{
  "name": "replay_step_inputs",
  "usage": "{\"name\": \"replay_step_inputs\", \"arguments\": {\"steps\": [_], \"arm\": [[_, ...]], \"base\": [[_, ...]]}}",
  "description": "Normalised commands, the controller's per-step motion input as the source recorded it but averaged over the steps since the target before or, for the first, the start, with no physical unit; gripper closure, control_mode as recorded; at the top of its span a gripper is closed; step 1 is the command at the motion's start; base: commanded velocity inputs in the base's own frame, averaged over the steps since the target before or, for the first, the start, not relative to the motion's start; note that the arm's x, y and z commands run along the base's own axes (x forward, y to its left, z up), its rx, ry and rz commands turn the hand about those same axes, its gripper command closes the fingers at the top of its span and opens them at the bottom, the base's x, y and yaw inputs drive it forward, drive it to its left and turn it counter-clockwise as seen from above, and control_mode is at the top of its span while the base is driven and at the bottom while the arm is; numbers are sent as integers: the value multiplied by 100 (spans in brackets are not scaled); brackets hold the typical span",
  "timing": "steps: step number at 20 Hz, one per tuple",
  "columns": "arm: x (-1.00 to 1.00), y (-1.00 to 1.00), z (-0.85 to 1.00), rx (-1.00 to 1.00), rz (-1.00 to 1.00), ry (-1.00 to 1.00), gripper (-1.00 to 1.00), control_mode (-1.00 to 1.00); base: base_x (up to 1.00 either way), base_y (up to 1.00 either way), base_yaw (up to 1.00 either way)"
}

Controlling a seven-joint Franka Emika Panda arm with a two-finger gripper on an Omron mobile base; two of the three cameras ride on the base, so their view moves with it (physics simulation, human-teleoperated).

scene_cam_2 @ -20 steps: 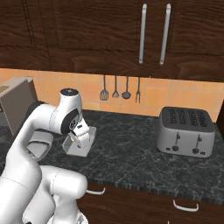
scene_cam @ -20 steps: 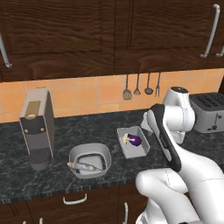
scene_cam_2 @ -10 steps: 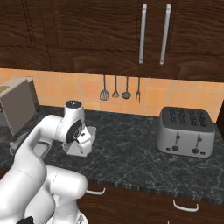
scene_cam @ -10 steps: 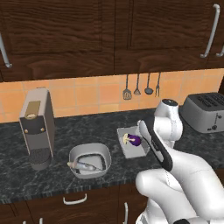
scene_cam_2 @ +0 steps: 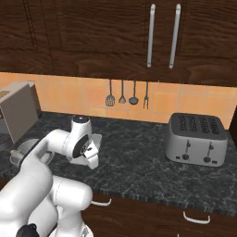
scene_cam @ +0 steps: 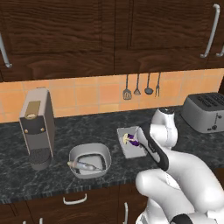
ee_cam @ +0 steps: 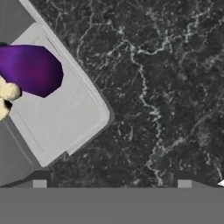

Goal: Take the meat container that has the fish and place it on the second highest rack of the freezer. Then take the vegetable container that has the mushroom and eggplant and place it on the highest rack of the freezer.

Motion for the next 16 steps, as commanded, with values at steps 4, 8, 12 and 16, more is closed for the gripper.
{"name": "replay_step_inputs", "arguments": {"steps": [4,8,12,16], "arm": [[31,0,-4,0,0,2,-100,-100],[28,0,-5,0,0,5,-100,-100],[6,10,-33,0,0,10,-100,-100],[2,0,-18,0,0,7,-100,-100]], "base": [[0,0,0],[0,0,0],[0,0,0],[0,0,0]]}}
